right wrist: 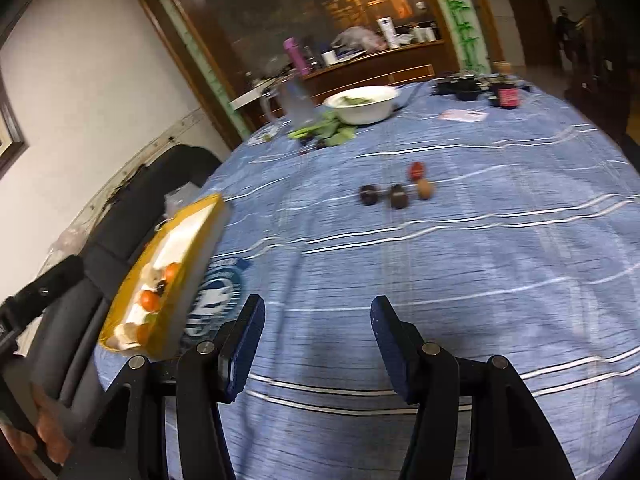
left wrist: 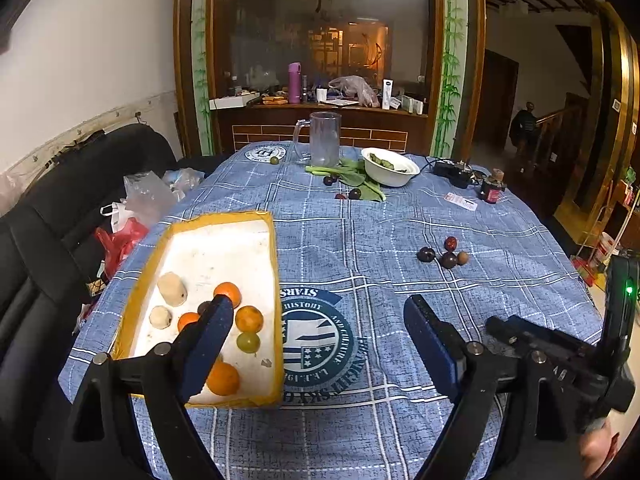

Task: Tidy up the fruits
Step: 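Grasp a small brown ball with the right tool while the left tool grasps a dark plum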

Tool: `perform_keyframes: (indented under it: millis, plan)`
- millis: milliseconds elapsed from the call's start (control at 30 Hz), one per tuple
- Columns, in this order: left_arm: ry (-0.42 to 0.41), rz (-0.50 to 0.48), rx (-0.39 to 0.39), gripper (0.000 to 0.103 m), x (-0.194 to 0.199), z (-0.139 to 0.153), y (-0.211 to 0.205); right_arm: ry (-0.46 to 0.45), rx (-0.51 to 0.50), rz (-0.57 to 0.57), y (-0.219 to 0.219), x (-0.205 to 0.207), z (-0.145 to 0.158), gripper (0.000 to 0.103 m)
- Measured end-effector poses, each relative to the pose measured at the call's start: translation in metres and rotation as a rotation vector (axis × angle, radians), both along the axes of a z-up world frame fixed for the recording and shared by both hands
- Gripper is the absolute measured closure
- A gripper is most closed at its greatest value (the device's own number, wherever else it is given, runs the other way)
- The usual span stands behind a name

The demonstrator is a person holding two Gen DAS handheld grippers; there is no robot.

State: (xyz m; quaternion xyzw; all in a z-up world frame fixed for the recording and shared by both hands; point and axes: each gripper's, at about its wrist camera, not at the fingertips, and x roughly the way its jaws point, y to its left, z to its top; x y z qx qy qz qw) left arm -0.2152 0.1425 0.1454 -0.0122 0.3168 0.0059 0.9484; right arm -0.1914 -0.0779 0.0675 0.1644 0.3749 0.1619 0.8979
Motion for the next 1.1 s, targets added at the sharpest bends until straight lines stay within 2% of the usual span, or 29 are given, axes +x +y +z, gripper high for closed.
perform_keyframes:
  millis: [267,400,533,567,633,867,1033,1100]
  plan:
    - [0.068,-0.04,-0.063,0.016,0.023,-0.015,-0.011,0.013,-0.061,-0.115,-0.065,0.016,0.004,0.044]
    - [0.11,-0.065,-0.083,0.016,0.045,-0.024,-0.021,0.035,-0.076,-0.099,-0.071,0.043,0.003,0.044]
    - [0.134,-0.087,-0.119,0.016,0.077,-0.031,-0.029,0.067,-0.09,-0.082,-0.065,0.085,-0.01,0.044]
    - [0.143,-0.096,-0.135,0.016,0.087,-0.035,-0.031,0.075,-0.097,-0.079,-0.063,0.095,-0.014,0.046]
    - [0.171,-0.119,-0.185,0.016,0.108,-0.044,-0.037,0.091,-0.109,-0.072,-0.059,0.116,-0.022,0.063]
    - [0.263,-0.169,-0.372,0.018,0.19,-0.087,-0.061,0.129,-0.099,-0.066,-0.053,0.161,-0.045,0.063]
    - [0.316,-0.193,-0.43,0.03,0.232,-0.113,-0.08,0.13,-0.104,-0.054,-0.049,0.175,-0.053,0.063]
    - [0.334,-0.21,-0.429,0.041,0.244,-0.12,-0.09,0.124,-0.103,-0.049,-0.047,0.178,-0.054,0.063]
